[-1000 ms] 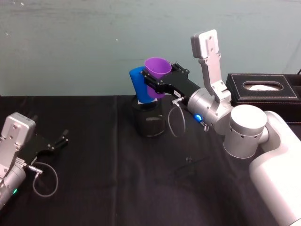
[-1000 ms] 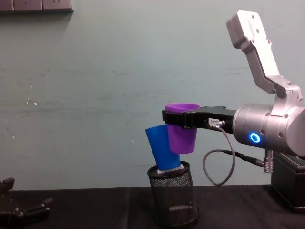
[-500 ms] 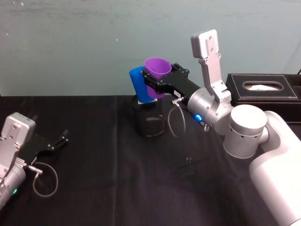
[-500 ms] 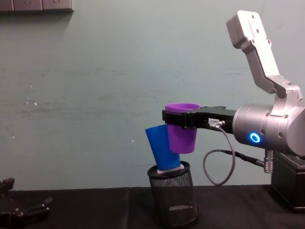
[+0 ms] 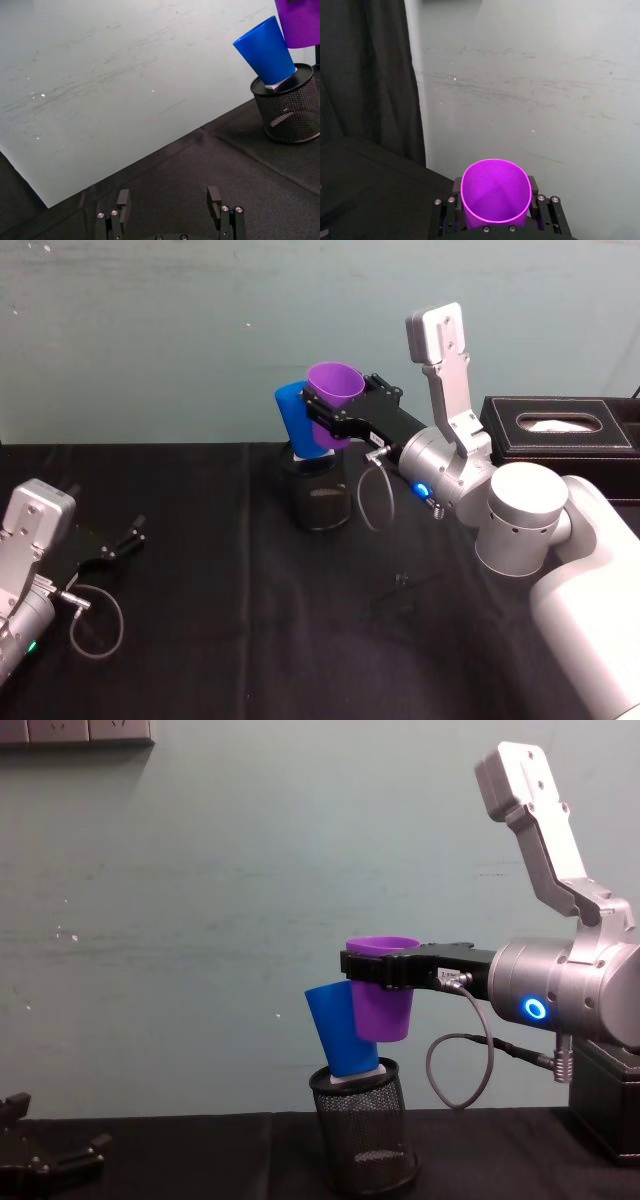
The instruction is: Pick up one cup with a gripper and tap it against the other cup.
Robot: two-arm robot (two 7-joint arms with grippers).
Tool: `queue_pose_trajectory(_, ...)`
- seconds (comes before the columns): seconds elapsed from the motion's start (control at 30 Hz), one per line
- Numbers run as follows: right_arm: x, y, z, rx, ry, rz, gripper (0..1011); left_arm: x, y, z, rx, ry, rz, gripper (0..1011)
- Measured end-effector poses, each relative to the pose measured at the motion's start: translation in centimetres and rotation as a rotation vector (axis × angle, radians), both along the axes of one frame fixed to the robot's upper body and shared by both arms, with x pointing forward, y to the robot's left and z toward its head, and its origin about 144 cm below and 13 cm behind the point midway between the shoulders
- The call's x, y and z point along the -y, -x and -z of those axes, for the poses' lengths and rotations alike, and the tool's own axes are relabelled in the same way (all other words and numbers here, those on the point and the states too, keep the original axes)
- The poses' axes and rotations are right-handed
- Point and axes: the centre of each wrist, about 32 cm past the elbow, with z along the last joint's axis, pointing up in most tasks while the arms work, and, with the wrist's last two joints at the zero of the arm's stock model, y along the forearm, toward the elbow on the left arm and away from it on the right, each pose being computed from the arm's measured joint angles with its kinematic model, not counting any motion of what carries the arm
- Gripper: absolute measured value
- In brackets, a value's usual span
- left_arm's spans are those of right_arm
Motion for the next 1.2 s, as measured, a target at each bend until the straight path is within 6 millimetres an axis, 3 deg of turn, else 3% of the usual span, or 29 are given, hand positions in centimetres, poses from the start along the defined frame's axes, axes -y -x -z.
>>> queue_pose_trajectory(1.2, 0.0, 0.0, 0.0, 0.0, 0.0, 0.0, 728, 0.0, 0.0, 0.0, 0.0, 0.0, 0.0, 1000)
